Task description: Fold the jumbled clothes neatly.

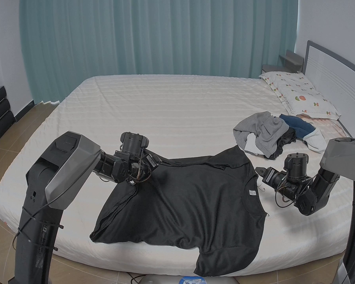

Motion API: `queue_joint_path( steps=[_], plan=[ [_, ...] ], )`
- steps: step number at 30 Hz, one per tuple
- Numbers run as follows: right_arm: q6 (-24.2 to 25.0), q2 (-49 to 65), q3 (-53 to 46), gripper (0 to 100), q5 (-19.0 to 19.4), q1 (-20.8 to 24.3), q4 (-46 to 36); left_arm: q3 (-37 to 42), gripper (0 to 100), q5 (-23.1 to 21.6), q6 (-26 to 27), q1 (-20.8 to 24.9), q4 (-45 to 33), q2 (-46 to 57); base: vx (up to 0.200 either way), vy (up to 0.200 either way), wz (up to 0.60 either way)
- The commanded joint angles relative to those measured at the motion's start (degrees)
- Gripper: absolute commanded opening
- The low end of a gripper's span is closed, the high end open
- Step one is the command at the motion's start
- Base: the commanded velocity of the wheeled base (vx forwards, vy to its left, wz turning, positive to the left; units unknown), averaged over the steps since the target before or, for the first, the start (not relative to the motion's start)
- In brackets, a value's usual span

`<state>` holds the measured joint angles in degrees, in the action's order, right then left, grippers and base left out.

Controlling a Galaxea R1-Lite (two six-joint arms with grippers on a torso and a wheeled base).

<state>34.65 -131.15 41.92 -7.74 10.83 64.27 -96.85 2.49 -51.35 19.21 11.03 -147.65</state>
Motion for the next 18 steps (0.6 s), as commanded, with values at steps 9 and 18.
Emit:
queue_joint_path(
  steps=[9, 18],
  plan=[
    [0.1, 0.8, -1.1, 100, 0.0, 0.5, 0.8, -7.2, 0, 4.2, -1.1, -0.1, 0.0, -6.9, 0.000, 0.000, 0.00],
    [0.1, 0.7, -1.2, 100, 0.0, 0.5, 1.2, -10.5, 0, 10.4, -3.8, -2.5, 0.6, -6.0, 0.000, 0.000, 0.00]
  ],
)
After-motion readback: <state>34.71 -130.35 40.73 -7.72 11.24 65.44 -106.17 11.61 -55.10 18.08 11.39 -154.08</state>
